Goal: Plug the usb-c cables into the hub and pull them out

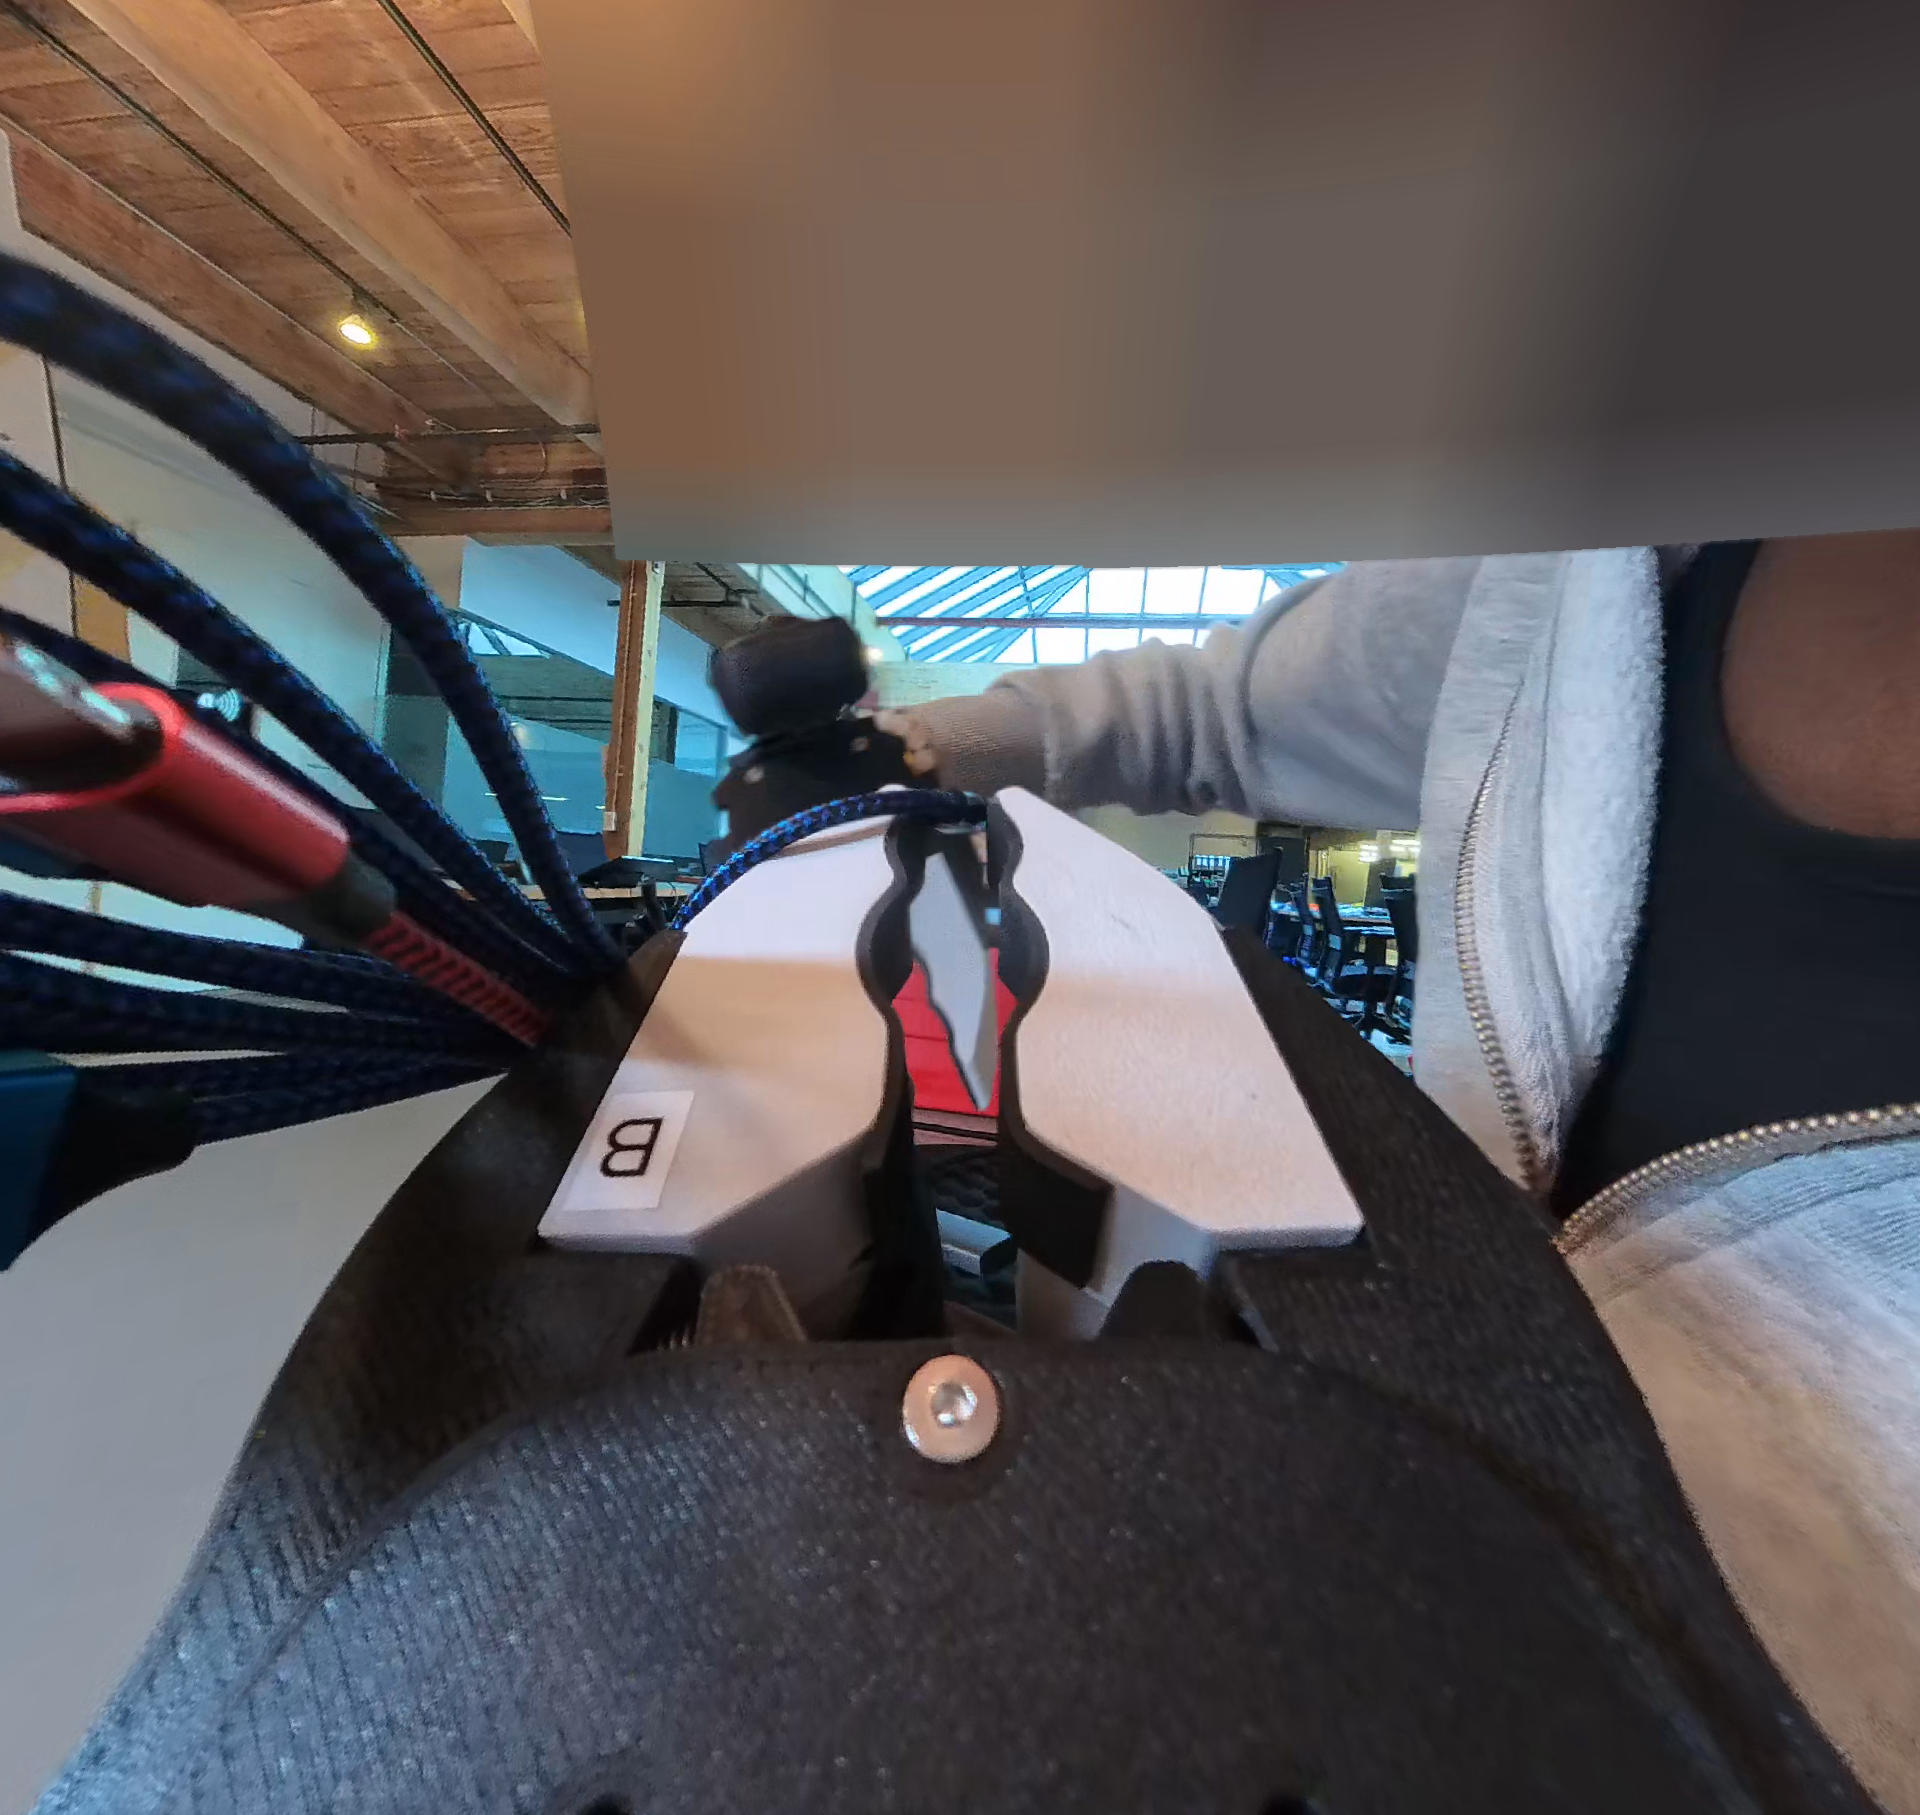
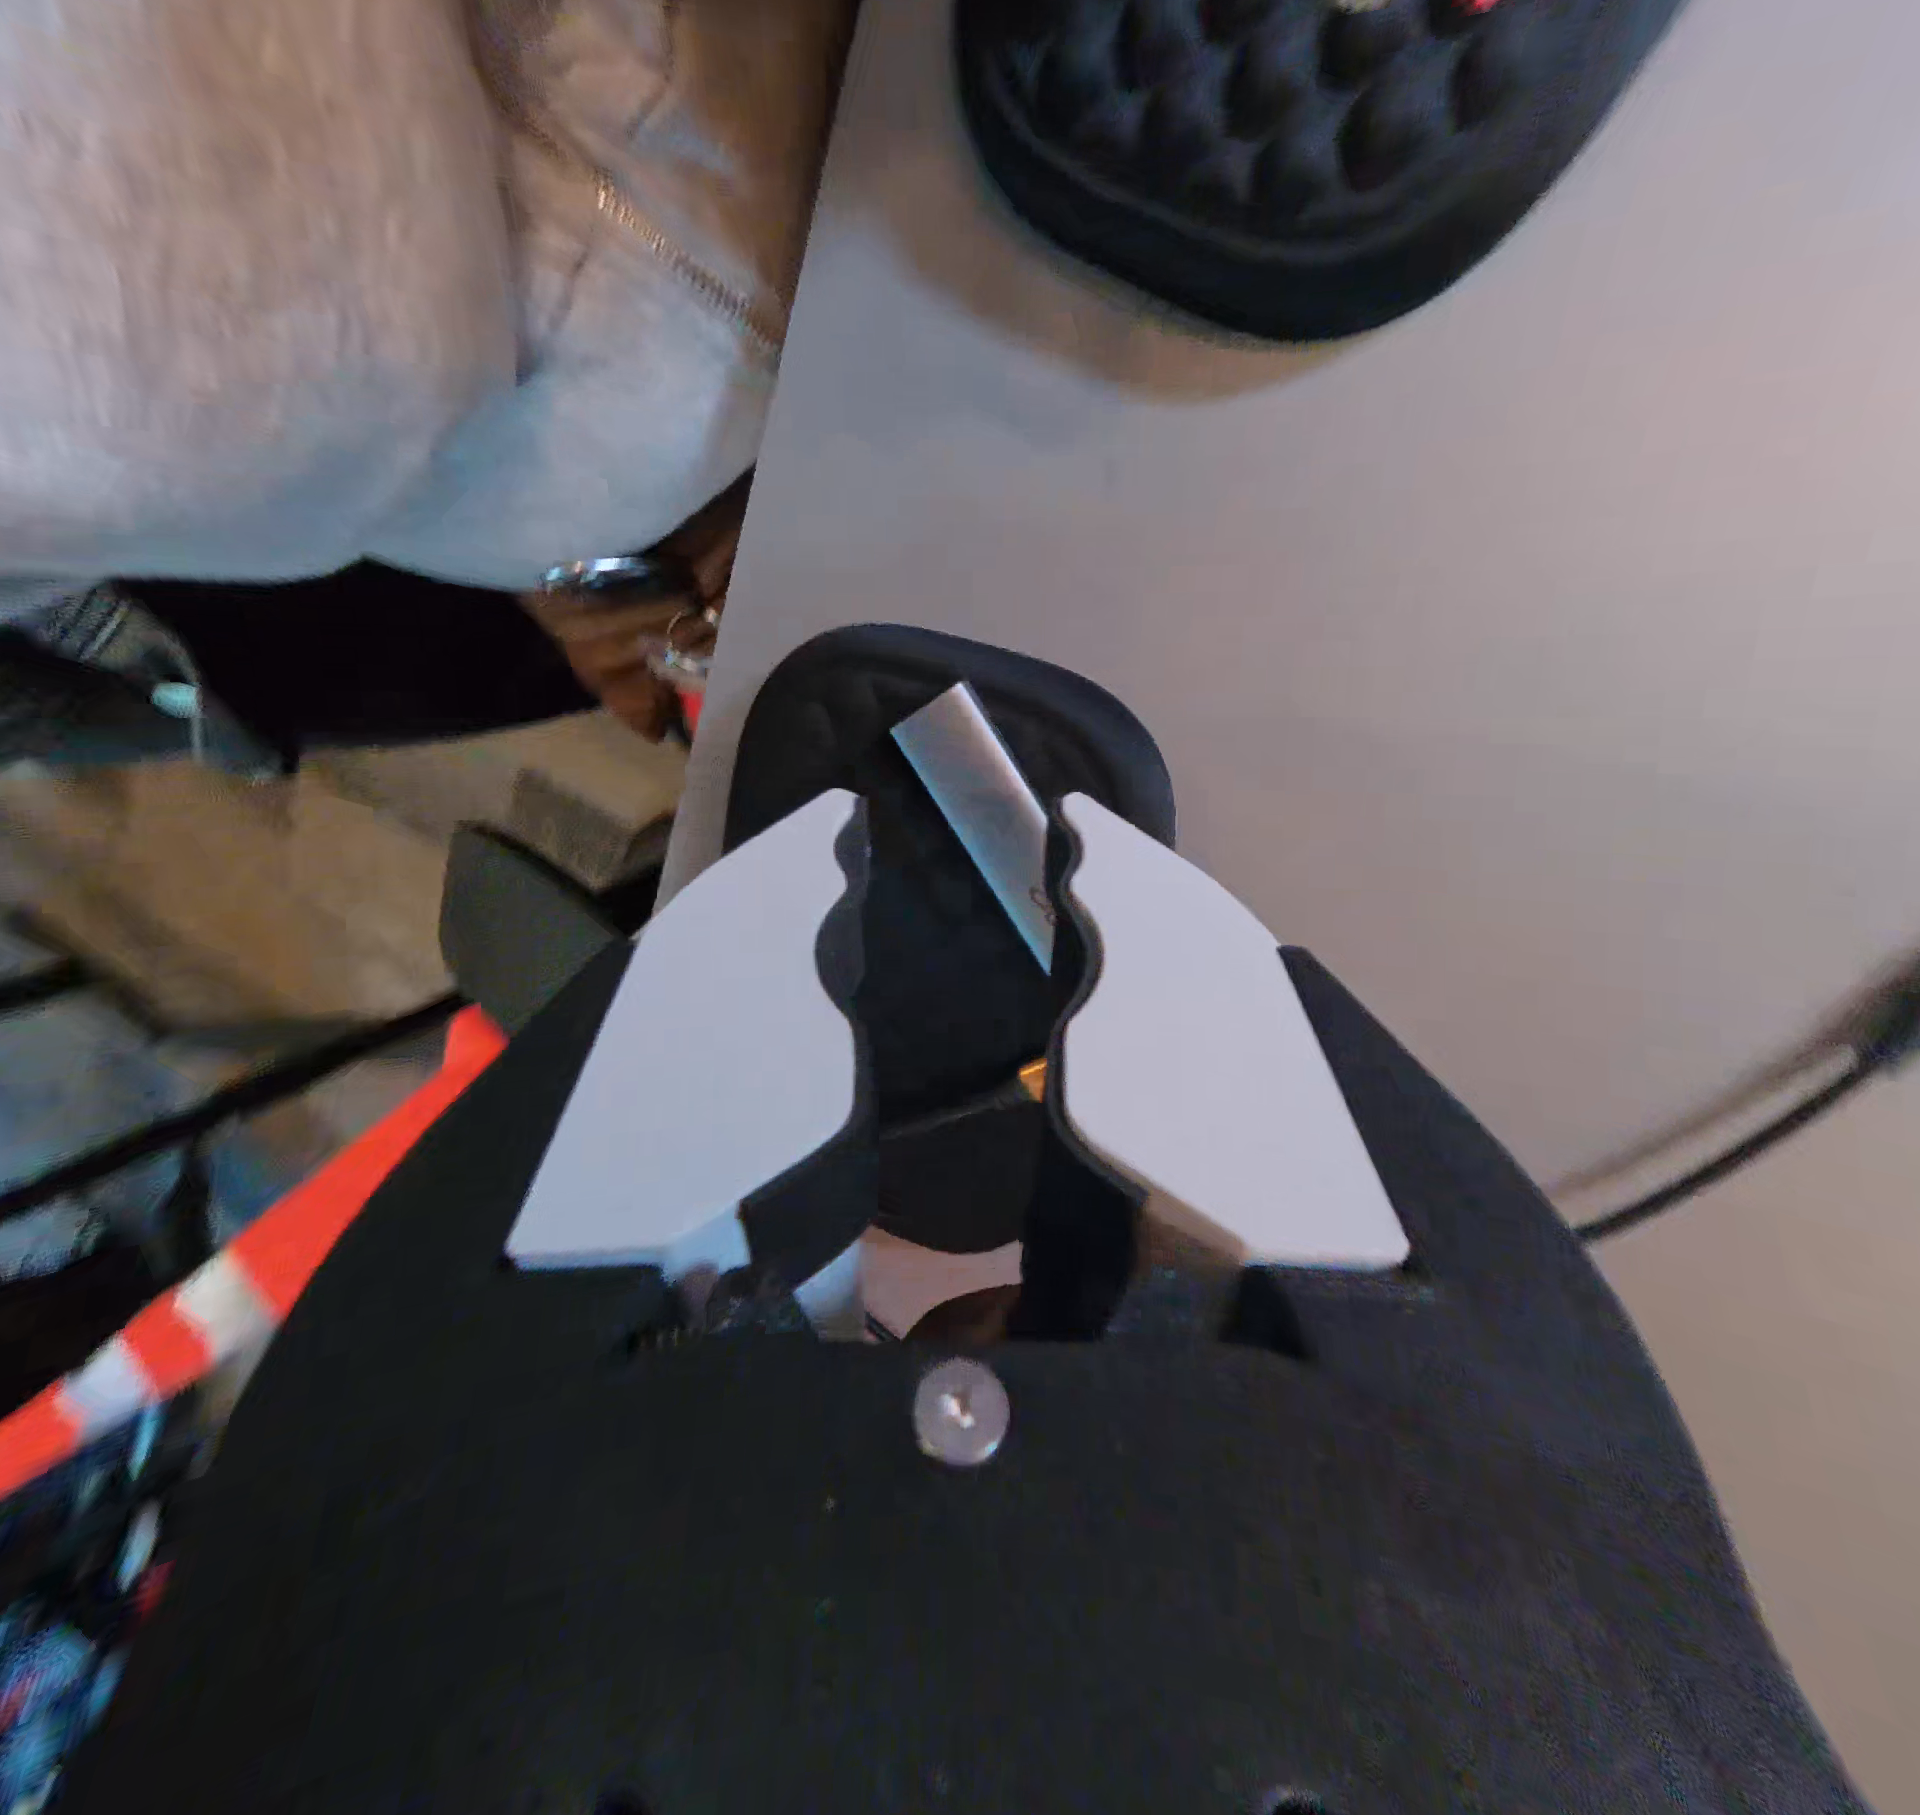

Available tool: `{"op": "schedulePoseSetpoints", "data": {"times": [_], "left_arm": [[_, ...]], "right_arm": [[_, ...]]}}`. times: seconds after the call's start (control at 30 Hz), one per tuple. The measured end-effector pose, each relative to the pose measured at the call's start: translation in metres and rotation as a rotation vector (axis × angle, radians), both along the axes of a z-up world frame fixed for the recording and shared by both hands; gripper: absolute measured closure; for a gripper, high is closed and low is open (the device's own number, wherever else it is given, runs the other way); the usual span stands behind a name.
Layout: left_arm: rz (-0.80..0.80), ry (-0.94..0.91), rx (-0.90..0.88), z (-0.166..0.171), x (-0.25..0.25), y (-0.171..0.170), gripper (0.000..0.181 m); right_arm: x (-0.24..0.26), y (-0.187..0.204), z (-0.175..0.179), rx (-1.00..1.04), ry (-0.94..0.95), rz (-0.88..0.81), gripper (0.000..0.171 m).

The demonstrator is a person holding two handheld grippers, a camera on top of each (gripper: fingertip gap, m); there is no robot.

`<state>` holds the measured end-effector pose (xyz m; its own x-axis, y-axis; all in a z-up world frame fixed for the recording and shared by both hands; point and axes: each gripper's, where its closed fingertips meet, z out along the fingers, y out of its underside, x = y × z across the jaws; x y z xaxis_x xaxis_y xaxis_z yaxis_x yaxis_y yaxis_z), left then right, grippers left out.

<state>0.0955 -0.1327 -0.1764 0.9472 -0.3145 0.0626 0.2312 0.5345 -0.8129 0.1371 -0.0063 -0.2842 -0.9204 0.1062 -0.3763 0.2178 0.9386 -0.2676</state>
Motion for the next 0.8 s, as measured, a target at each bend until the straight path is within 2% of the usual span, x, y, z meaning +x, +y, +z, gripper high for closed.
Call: {"op": "schedulePoseSetpoints", "data": {"times": [0.03, 0.17, 0.23, 0.3, 0.47, 0.57, 0.67, 0.73, 0.8], "left_arm": [[-0.002, 0.000, 0.000, 0.000, 0.000, 0.000, 0.170], [-0.015, -0.005, 0.000, 0.000, 0.001, 0.001, 0.170], [-0.023, -0.006, -0.003, 0.000, 0.001, 0.001, 0.170], [-0.030, -0.003, -0.004, 0.000, 0.002, 0.002, 0.170], [-0.037, -0.011, -0.002, 0.000, 0.002, 0.001, 0.170], [-0.039, -0.014, -0.001, 0.000, 0.002, 0.001, 0.170], [-0.036, -0.012, -0.003, 0.000, 0.002, 0.002, 0.170], [-0.030, -0.011, 0.000, 0.000, 0.002, 0.001, 0.170], [-0.025, -0.014, 0.005, 0.001, 0.001, 0.000, 0.170]], "right_arm": [[-0.001, 0.000, -0.006, 0.022, -0.053, 0.052, 0.143], [0.004, 0.001, -0.024, 0.101, -0.240, 0.216, 0.149], [0.009, 0.001, -0.026, 0.133, -0.312, 0.263, 0.146], [0.008, 0.004, -0.032, 0.176, -0.320, 0.308, 0.139], [0.022, 0.003, -0.040, 0.189, -0.399, 0.361, 0.135], [0.024, 0.004, -0.046, 0.173, -0.363, 0.399, 0.148], [0.026, 0.004, -0.047, 0.152, -0.336, 0.430, 0.149], [0.020, 0.000, -0.045, 0.131, -0.267, 0.372, 0.151], [0.003, -0.003, -0.044, 0.116, -0.089, 0.267, 0.151]]}}
